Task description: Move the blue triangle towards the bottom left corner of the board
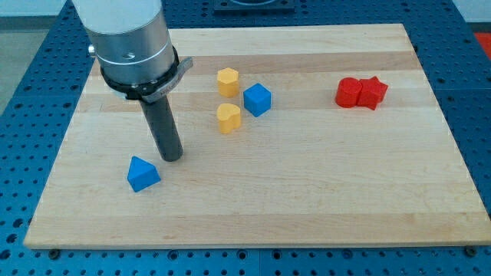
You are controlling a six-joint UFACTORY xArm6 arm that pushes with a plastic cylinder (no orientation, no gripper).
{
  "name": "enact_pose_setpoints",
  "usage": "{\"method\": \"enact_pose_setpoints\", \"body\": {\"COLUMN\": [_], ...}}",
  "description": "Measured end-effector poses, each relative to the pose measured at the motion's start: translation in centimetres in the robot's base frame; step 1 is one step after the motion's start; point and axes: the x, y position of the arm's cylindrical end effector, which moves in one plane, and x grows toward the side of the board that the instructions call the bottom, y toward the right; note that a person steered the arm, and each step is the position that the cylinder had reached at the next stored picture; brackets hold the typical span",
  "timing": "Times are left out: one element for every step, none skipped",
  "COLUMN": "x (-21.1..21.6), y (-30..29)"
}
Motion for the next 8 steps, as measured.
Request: {"method": "enact_pose_setpoints", "body": {"x": [0.2, 0.6, 1.9, 3.7, 4.0, 5.8, 8.5, 9.8], "y": [-1.4, -2.5, -3.5, -4.5, -4.0, -0.2, 0.0, 0.0]}}
